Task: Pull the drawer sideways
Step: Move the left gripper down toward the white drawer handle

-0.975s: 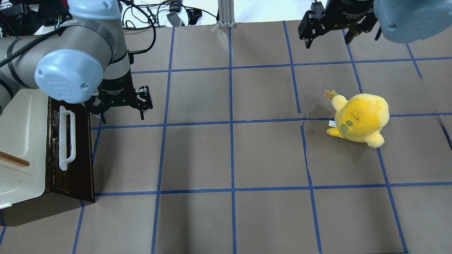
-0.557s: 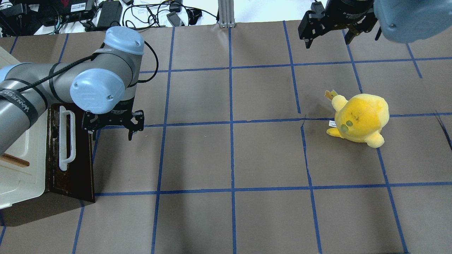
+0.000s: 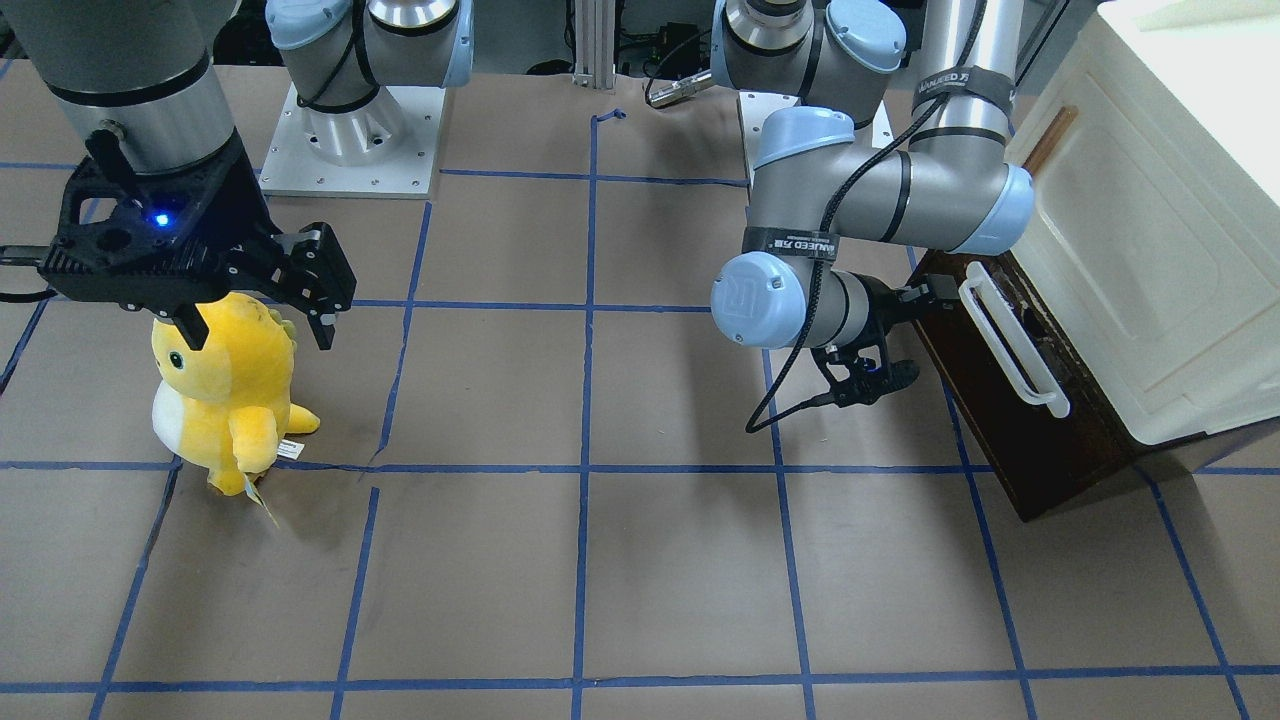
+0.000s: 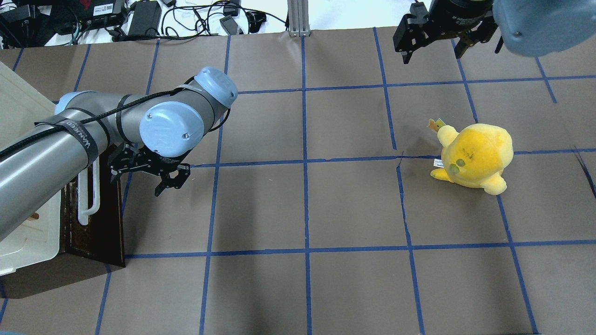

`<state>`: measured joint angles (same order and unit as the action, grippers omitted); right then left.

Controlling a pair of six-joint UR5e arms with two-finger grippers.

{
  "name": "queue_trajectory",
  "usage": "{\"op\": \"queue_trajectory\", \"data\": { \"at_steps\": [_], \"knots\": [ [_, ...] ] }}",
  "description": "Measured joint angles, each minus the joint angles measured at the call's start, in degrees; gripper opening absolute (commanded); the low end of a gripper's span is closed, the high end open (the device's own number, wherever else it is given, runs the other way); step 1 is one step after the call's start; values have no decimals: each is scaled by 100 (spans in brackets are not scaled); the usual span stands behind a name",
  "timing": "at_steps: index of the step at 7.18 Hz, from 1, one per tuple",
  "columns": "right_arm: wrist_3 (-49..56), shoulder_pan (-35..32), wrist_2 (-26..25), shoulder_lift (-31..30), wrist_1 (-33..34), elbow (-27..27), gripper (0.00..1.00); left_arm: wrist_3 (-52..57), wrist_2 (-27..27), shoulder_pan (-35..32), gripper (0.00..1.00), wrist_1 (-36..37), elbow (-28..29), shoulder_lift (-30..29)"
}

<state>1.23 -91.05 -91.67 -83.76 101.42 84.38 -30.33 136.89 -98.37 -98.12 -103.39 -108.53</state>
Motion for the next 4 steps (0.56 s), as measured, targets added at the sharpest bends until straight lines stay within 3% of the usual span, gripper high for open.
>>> {"op": "queue_trajectory", "data": {
  "at_steps": [2,4],
  "knots": [
    [0,0,4,0,0,0,100,-221,908,-37,100,-196,-231,-175],
    [0,0,1,0,0,0,100,-348,1257,-38,100,-233,-285,-282]
  ]
}}
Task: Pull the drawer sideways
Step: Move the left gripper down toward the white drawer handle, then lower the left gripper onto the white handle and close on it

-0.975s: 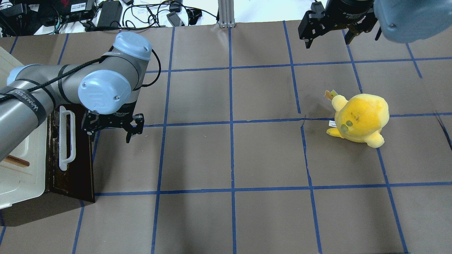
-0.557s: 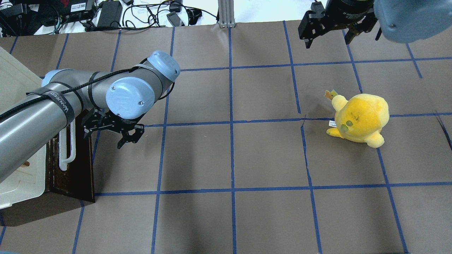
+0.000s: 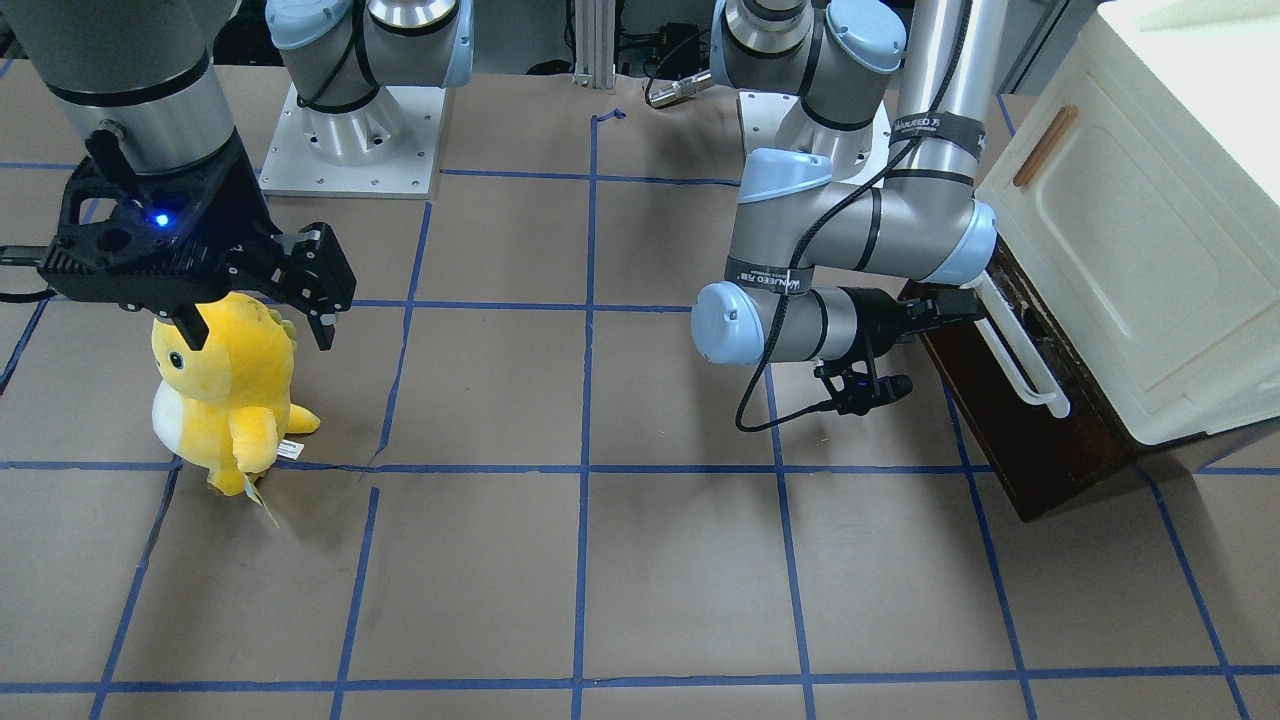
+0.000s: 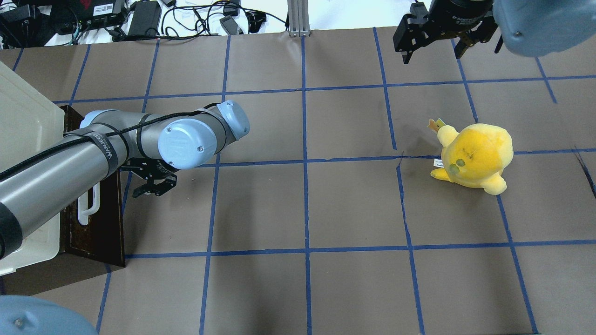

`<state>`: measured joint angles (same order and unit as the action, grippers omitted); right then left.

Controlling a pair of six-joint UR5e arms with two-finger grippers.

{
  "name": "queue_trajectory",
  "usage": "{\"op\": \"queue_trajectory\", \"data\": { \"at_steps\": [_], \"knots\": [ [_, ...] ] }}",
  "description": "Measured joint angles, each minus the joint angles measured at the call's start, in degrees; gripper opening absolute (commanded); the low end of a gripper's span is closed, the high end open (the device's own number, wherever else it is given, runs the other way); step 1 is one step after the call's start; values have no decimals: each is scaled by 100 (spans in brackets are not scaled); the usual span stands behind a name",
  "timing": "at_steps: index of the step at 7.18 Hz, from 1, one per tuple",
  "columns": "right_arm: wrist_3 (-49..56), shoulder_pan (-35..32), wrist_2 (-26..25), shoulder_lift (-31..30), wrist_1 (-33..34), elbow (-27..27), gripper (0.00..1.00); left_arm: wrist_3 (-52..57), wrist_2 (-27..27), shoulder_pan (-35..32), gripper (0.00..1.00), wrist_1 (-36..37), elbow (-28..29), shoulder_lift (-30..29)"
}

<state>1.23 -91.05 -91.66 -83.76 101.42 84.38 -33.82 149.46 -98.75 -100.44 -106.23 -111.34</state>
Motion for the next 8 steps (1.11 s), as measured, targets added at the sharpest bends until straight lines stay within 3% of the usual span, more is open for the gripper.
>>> {"op": "queue_trajectory", "data": {
  "at_steps": [3,6,8],
  "knots": [
    [0,0,5,0,0,0,100,-39,148,86,100,-199,-12,-144],
    [0,0,1,0,0,0,100,-46,371,325,94,-597,9,-186],
    [0,0,-1,0,0,0,100,-46,396,380,78,-653,8,-193]
  ]
}}
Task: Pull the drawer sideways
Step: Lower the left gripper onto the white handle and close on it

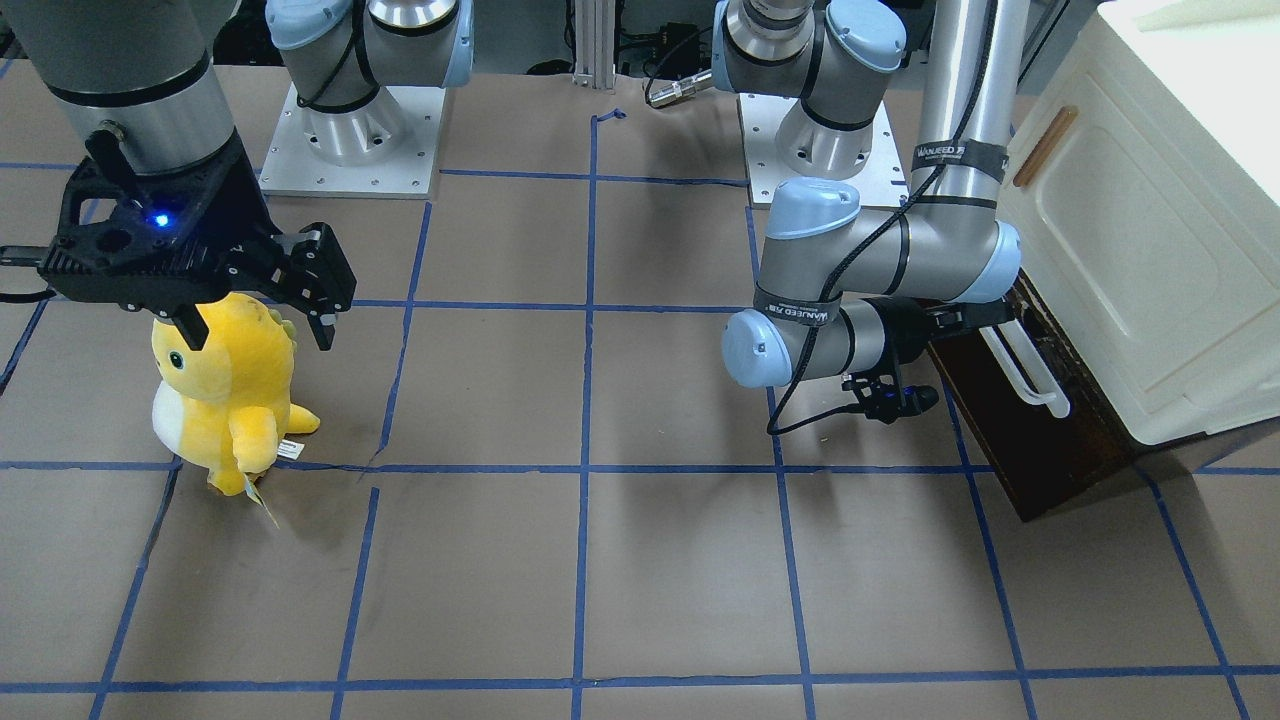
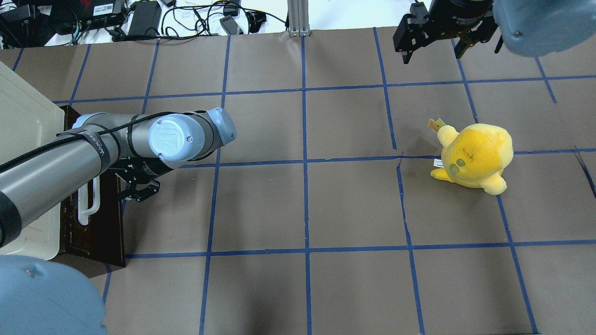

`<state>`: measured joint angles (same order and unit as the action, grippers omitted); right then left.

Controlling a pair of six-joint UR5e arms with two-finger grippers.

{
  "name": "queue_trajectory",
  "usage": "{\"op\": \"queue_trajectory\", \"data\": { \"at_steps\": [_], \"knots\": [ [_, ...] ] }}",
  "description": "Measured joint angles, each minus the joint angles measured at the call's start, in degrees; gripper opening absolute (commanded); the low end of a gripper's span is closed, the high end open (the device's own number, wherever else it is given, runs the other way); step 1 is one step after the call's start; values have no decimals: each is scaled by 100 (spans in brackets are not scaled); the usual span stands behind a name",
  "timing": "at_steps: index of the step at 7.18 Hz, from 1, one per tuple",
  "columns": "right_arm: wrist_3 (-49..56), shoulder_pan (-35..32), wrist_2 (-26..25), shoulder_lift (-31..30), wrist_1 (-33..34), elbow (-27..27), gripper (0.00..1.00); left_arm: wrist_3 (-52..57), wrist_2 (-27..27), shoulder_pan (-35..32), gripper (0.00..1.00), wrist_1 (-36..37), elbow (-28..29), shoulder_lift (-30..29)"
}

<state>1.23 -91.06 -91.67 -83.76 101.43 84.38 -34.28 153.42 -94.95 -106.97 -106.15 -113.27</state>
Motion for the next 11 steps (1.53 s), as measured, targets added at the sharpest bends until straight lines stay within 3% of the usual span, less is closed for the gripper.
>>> {"op": "queue_trajectory", "data": {
  "at_steps": [3,4,6,11],
  "knots": [
    [0,0,0,0,0,0,100,-80,4,76,59,-8,-8,-5],
    [0,0,1,0,0,0,100,-127,3,101,46,-8,-13,-10],
    [0,0,2,0,0,0,100,-182,2,114,30,-8,-3,-28],
    [0,0,4,0,0,0,100,-329,-12,88,26,-3,32,-67]
  ]
}}
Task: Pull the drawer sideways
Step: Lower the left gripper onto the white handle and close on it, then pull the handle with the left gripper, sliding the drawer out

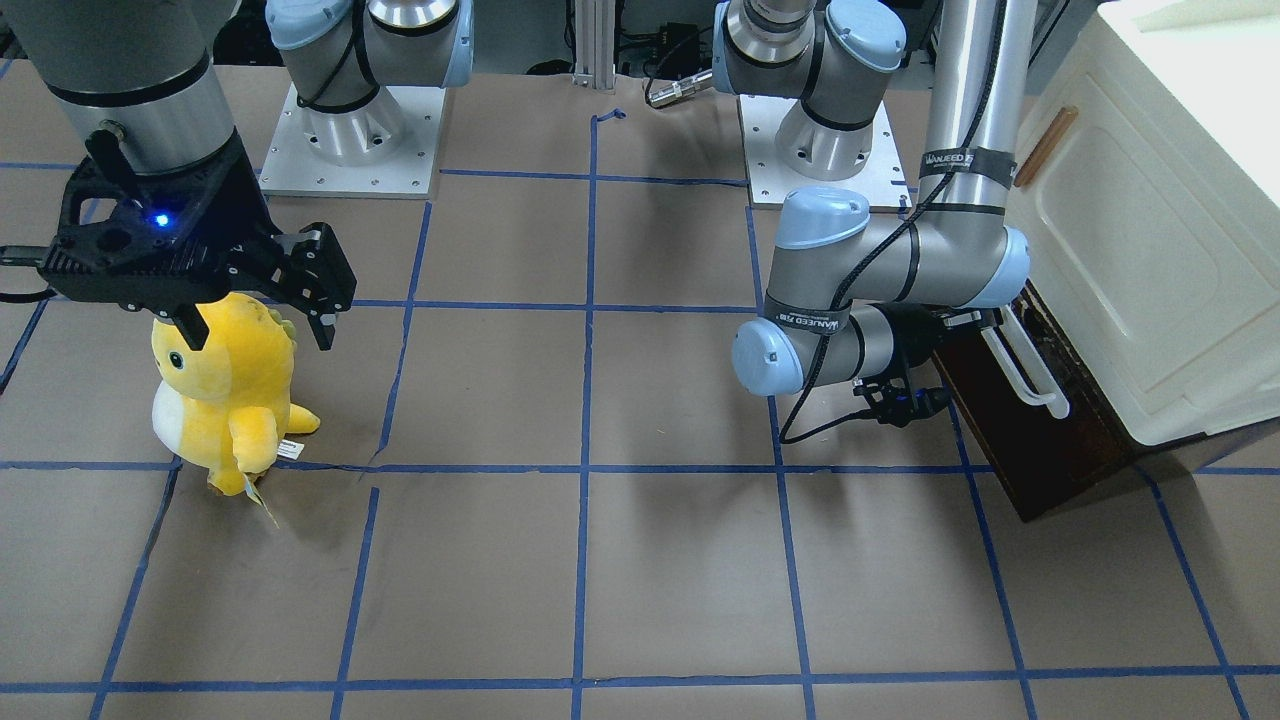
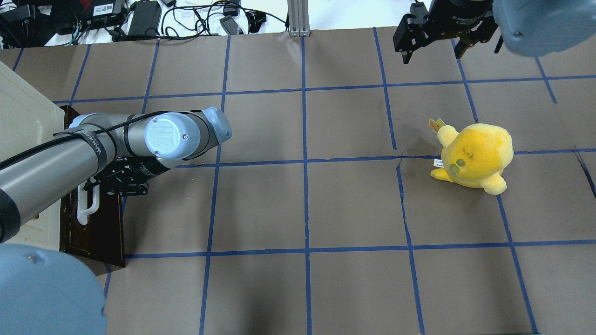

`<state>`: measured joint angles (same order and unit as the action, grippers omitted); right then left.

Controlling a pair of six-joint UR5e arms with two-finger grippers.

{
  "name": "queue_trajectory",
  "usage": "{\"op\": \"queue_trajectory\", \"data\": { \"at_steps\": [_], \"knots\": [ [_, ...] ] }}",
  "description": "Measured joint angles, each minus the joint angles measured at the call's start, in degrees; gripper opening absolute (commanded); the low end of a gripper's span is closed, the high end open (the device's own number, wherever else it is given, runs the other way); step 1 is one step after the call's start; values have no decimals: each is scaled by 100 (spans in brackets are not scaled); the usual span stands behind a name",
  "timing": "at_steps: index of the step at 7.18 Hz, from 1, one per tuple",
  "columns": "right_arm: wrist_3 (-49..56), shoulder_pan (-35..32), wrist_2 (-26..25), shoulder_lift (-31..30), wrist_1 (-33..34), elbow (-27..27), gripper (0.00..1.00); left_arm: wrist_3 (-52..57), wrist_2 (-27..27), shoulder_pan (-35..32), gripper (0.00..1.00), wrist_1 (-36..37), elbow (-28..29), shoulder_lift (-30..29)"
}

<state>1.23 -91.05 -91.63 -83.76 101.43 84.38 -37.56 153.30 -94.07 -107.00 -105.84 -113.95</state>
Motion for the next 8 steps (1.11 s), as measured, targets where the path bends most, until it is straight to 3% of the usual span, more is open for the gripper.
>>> {"op": "queue_trajectory", "data": {
  "at_steps": [8],
  "knots": [
    [0,0,1,0,0,0,100,-66,-40,-439,26,14,54,2]
  ]
}}
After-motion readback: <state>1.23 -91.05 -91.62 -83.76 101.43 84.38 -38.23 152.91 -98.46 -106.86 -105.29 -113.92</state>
